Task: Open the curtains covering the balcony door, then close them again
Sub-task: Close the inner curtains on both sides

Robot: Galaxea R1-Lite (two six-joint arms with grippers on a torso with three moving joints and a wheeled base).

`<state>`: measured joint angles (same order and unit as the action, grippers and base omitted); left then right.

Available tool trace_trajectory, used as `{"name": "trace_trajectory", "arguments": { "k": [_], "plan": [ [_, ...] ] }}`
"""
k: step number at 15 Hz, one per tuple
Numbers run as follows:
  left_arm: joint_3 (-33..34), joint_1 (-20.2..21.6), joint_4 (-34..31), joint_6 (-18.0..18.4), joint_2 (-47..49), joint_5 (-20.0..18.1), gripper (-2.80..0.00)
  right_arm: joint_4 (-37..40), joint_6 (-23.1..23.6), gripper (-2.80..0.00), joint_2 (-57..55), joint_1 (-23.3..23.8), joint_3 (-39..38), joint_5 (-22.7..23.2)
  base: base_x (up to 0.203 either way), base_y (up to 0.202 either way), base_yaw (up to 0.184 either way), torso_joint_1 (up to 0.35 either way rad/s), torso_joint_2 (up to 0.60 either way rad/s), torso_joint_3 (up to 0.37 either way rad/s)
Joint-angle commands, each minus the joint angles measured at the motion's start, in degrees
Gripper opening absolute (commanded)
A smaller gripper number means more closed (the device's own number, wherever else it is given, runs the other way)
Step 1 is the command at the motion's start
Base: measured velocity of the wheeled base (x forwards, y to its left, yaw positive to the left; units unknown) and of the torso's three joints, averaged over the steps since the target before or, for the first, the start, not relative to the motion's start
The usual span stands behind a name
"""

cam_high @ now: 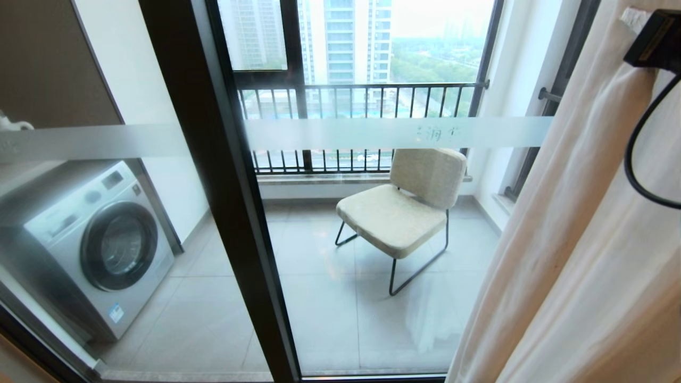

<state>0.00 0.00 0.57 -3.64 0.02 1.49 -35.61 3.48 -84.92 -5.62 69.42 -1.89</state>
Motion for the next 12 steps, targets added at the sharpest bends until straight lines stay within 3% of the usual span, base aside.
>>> {"name": "trace_trajectory", "arguments": {
  "k": [1, 12],
  "plan": [
    [0.00, 0.00, -0.05, -0.05, -0.02, 0.01, -2.80, -0.43, 0.70, -2.80, -0.45, -0.62, 0.45, 0.12, 0.000, 0.188, -0.005, 0.007, 0.00, -0.002],
    [0.00, 0.00, -0.05, -0.05, -0.02, 0.09, -2.80, -0.60, 1.71, -2.80, -0.78, -3.96, 0.45, 0.10, 0.000, 0.191, 0.000, 0.003, 0.00, 0.003]
  ]
}}
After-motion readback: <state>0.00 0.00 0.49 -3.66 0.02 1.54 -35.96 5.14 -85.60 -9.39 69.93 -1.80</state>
